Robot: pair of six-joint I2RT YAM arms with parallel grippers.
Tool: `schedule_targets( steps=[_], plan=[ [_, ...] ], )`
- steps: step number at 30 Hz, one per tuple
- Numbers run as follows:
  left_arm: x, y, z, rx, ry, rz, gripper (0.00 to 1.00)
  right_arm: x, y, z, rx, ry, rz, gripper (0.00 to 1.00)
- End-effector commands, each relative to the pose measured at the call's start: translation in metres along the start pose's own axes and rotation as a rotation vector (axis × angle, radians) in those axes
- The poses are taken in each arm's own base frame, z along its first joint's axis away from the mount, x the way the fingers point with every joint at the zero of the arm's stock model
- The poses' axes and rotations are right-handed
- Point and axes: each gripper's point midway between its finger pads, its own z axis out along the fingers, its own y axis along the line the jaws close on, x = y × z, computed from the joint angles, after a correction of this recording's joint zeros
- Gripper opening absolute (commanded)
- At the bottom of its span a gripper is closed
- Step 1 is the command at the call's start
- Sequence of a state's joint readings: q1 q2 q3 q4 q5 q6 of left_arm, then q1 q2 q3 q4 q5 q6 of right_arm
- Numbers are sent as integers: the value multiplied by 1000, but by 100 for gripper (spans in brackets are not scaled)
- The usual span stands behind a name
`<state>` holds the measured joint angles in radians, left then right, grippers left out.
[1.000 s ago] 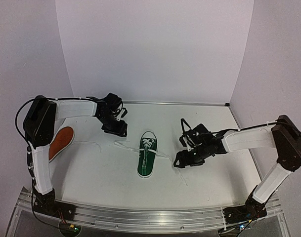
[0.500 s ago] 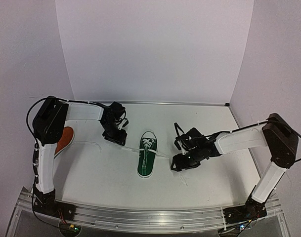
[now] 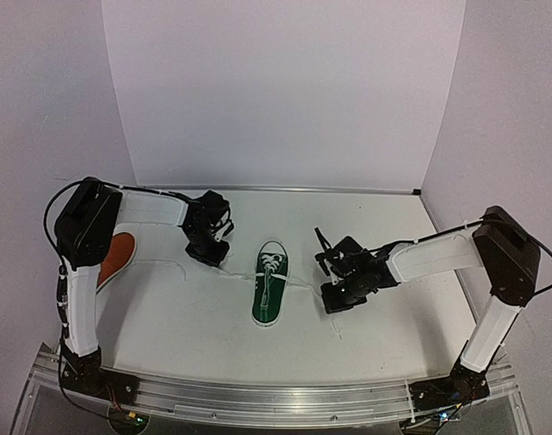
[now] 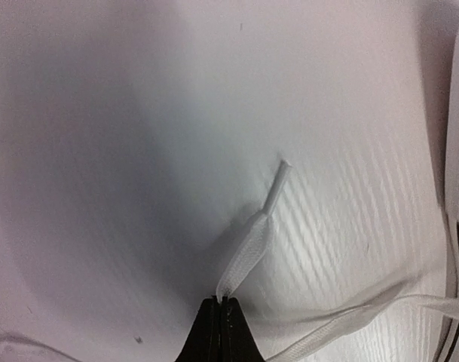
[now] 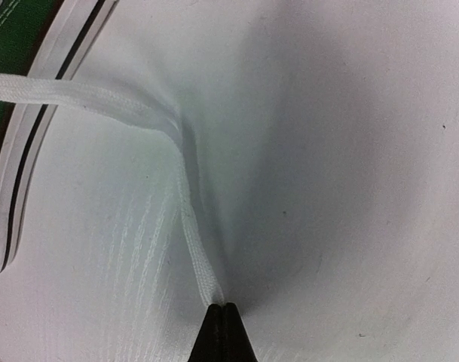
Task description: Tie the shoes
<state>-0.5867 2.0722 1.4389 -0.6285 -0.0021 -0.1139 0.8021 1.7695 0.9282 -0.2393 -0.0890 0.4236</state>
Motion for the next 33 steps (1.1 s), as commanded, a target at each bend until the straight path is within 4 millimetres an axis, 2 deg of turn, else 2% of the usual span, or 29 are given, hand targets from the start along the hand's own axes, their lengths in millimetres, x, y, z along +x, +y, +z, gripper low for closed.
schedule_targets(
  steps=[1, 6, 10, 13, 15, 18, 21, 24, 26, 27, 30, 33],
  plan=[
    [8, 2, -42, -1, -59, -56, 0, -8, -13, -11, 91, -14, -4, 0],
    [4, 16, -78, -41, -146, -150, 0, -19, -33, -36, 134, -79, 46, 0],
    [10, 33, -101, -82, -204, -242, 0, -30, -73, -70, 160, -163, 158, 0],
    [16, 43, -113, -98, -232, -303, 0, -39, -93, -92, 172, -229, 201, 0],
    [21, 48, -114, -104, -237, -340, 0, -43, -102, -96, 192, -242, 211, 0],
    [27, 66, -116, -120, -255, -419, 0, -43, -109, -91, 213, -227, 212, 0],
    [37, 89, -120, -104, -279, -509, 0, -38, -111, -83, 215, -203, 211, 0],
    [45, 102, -123, -108, -287, -545, 0, -29, -111, -75, 210, -178, 216, 0],
    [44, 95, -120, -64, -290, -516, 0, -24, -108, -68, 186, -159, 221, 0],
    [38, 84, -119, 1, -300, -481, 0, -23, -103, -64, 156, -153, 219, 0],
    [16, 34, -132, 195, -389, -327, 0, -31, -84, -63, 43, -167, 212, 0],
    [-6, -5, -157, 233, -485, -168, 0, -47, -68, -74, -34, -206, 201, 0]
  ],
)
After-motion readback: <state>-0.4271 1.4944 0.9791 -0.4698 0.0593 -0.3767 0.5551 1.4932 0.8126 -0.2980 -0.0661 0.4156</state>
